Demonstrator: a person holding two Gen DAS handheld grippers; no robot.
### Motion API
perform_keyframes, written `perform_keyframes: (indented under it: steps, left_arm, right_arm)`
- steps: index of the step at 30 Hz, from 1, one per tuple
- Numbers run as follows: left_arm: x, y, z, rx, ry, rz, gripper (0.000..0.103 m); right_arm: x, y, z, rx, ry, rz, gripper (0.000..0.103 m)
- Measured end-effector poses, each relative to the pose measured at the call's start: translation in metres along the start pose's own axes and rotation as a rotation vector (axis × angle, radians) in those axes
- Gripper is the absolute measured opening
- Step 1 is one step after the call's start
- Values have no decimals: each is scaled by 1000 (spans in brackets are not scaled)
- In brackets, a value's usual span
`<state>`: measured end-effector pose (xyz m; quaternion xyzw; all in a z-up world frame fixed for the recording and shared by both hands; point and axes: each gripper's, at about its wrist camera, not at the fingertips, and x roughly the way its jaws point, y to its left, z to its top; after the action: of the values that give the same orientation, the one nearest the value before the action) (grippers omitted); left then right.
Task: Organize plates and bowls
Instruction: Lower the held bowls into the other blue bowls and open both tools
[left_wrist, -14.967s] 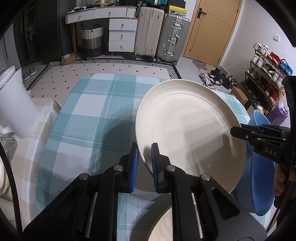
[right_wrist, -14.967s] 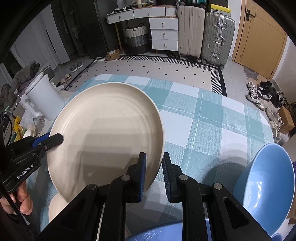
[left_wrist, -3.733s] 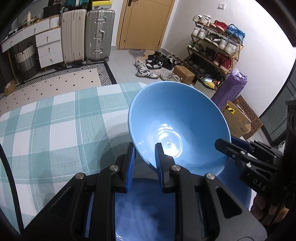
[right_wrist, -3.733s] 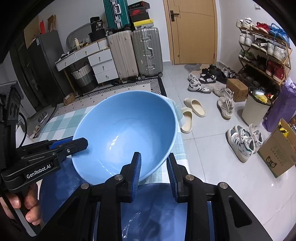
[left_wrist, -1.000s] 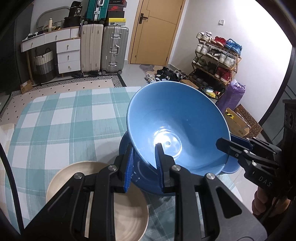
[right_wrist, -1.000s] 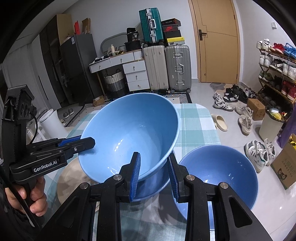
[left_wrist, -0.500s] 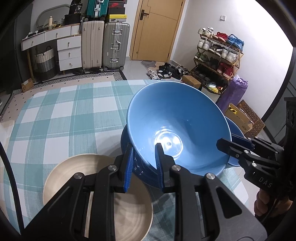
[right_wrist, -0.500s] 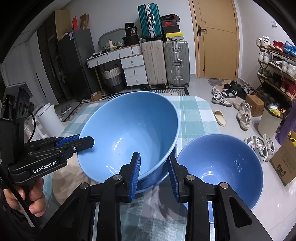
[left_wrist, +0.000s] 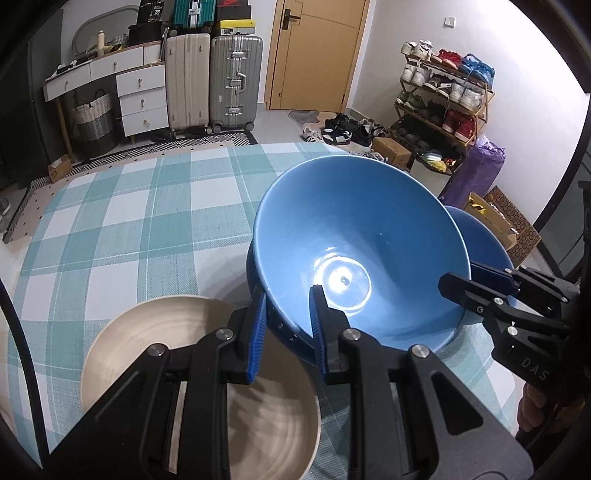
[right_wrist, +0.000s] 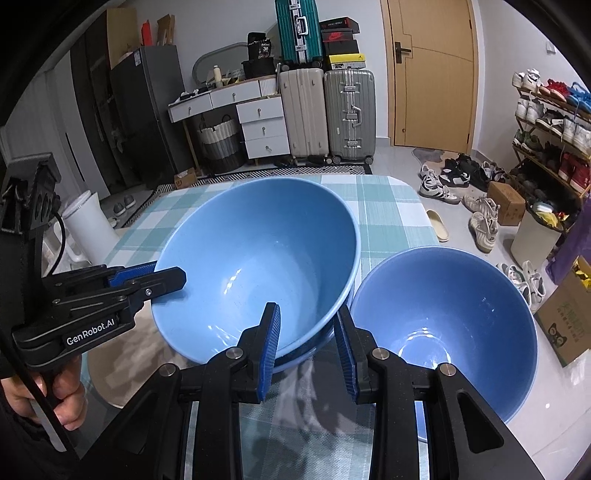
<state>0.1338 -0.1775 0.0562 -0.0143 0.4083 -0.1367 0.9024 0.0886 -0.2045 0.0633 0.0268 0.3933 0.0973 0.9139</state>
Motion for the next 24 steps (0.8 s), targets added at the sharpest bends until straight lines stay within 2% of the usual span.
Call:
perform_keyframes:
  steps: [7, 24]
  left_arm:
    - [9, -2, -3, 31, -6, 38, 18]
    - [15, -8, -6, 89, -13, 100, 20]
  right_arm:
    - [11, 6, -2, -30, 8, -31, 30]
    - [26, 5, -10, -44, 16, -41, 31]
